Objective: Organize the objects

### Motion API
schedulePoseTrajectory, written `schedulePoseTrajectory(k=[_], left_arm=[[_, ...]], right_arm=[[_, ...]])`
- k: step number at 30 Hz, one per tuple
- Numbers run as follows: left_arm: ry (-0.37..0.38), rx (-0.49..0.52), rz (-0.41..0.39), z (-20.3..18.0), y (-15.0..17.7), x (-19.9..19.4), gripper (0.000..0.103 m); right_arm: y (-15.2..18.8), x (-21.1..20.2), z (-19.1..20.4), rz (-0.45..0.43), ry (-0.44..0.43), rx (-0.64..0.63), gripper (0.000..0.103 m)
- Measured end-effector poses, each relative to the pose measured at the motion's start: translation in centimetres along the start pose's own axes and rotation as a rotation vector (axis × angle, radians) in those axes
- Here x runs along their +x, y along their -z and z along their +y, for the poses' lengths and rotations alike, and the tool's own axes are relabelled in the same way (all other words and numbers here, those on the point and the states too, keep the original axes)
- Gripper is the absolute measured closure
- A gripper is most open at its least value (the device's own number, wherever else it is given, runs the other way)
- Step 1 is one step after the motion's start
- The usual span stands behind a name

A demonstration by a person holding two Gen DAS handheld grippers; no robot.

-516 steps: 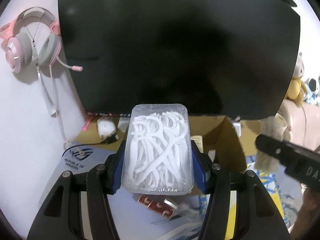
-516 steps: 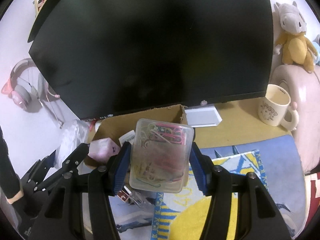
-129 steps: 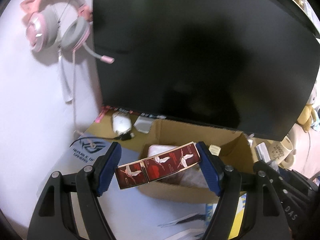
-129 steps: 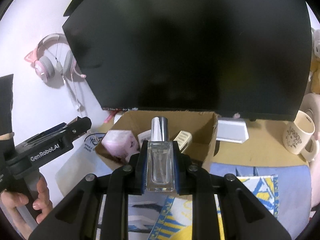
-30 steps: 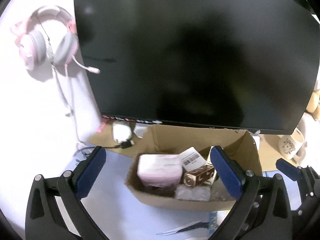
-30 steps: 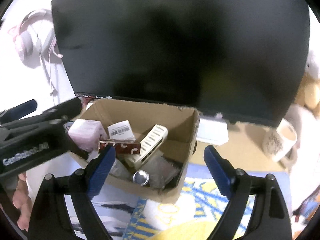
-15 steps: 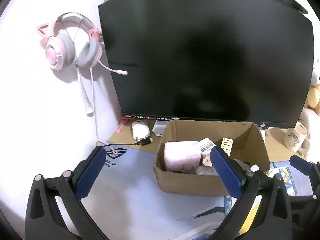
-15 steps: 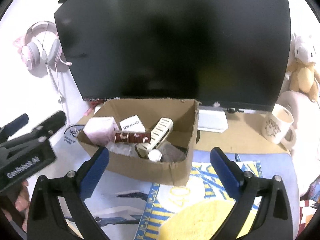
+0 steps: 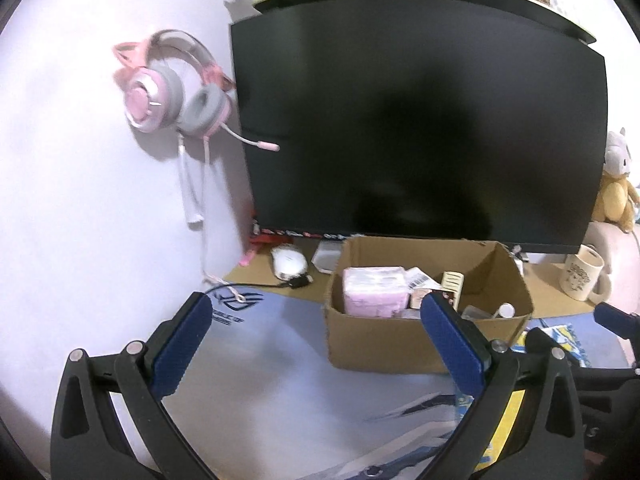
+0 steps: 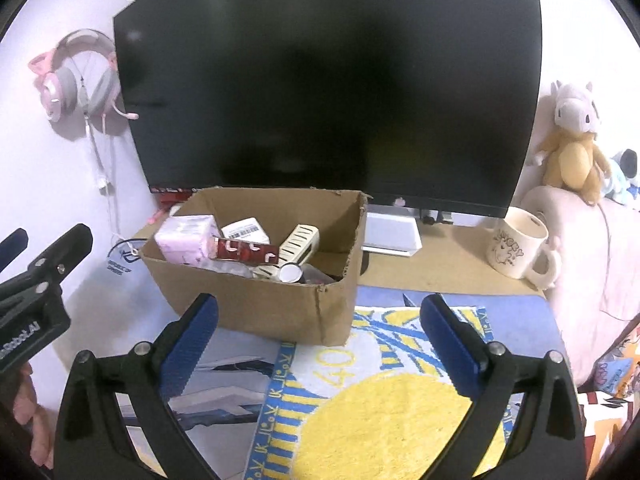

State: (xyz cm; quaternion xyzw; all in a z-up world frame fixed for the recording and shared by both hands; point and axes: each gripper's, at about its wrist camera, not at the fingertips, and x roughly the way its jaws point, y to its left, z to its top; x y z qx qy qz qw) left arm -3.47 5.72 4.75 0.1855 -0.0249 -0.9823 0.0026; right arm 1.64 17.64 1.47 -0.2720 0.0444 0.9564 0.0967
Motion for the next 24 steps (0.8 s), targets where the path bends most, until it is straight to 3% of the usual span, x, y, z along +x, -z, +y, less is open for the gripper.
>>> schedulePoseTrajectory(k=[6, 12, 19, 24], left_arm=[[-0.015, -0.042, 0.022, 2.2, 0.8, 0.1, 0.0], [-0.033, -0.051, 0.002, 2.8, 2.1, 0.1, 0.0], [-0.046, -0.014, 0.016, 2.1, 3.1, 0.9, 0.0], [-0.02, -0.053, 0.045, 3.0, 3.1, 1.6, 0.0]], right_arm=[[0.5, 0.0, 0.1, 0.005, -0.013, -0.006, 0.0], [1.1, 0.2, -0.6, 0.013, -0.106, 0.028, 0.0], [1.8, 0.7, -1.2, 0.015, -0.09, 0.038, 0.0], [1.8, 1.3, -1.0, 0.021, -0.048, 0.027, 0.0]])
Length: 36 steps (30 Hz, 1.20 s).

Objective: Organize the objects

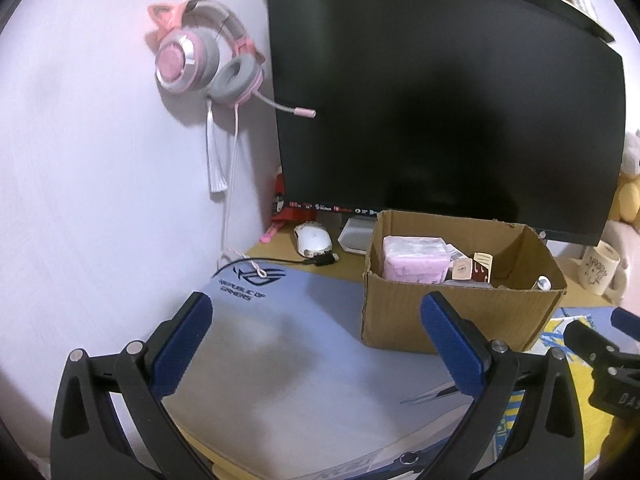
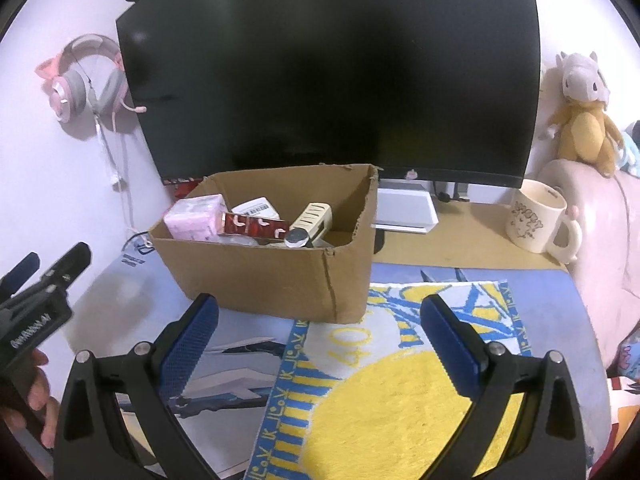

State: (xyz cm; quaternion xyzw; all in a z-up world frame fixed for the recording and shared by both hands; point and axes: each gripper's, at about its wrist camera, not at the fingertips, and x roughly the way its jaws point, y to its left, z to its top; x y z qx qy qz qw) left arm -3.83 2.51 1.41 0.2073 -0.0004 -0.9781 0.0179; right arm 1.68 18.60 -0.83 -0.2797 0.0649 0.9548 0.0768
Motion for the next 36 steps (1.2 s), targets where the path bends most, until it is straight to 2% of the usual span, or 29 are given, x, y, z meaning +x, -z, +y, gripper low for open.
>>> schedulePoseTrajectory(k=[8, 17, 31, 36], left_arm=[[0.002, -0.025, 0.041, 0.3, 0.5, 0.7, 0.0], [-0.029, 0.073, 0.046, -0.6, 1.1, 1.0, 0.0], [-0.055, 0.1, 0.037, -0.6, 1.2, 1.0, 0.0], [-0.041, 0.077, 0.033, -0.3, 1.1, 0.7, 0.0]], right_arm=[[0.1, 0.3, 1.4, -0.003, 0.013, -0.047, 0.0], [0.3, 0.3, 3.1, -0.014, 0.025, -0.124, 0.0], [0.0, 0.1, 1.3, -0.02, 0.03, -0.079, 0.0], [0.0, 0.0, 0.8, -0.02, 0.031, -0.072, 0.0]])
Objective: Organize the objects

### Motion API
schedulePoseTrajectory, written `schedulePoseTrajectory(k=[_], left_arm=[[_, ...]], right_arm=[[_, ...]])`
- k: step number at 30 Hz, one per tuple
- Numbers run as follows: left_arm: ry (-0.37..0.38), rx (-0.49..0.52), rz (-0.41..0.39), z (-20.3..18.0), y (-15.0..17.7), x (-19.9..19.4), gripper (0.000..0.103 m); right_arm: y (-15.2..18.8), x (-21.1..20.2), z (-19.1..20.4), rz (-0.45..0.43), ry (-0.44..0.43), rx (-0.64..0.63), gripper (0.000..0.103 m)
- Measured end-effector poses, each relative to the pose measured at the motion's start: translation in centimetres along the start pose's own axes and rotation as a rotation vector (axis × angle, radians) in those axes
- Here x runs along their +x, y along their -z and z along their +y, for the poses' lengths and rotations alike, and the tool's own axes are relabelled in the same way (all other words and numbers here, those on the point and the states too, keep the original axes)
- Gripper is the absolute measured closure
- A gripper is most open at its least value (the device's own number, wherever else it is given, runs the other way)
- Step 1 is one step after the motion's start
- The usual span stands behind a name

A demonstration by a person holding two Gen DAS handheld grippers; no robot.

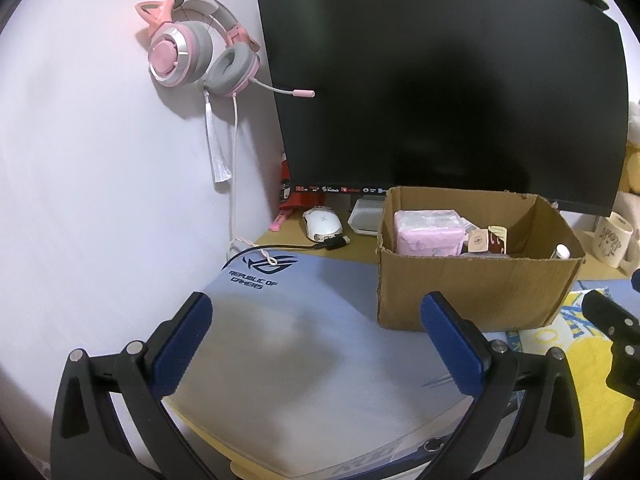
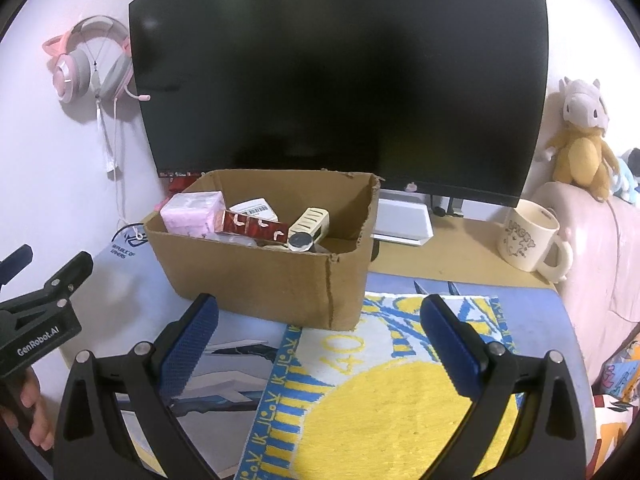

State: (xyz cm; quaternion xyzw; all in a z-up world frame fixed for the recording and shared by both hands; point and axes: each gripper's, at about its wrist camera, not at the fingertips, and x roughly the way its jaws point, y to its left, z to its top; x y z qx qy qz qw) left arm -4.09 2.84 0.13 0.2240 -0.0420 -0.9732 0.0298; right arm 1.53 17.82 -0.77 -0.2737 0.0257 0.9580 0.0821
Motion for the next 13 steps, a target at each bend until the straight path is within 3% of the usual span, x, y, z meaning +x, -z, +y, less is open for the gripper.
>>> schedulePoseTrajectory(k=[13], left_arm=[[-0.005, 0.026, -0.007, -0.5, 0.0, 0.3, 0.0]], right_arm=[[0.1, -0.1, -1.1, -0.004, 0.049, -0.001, 0.0]])
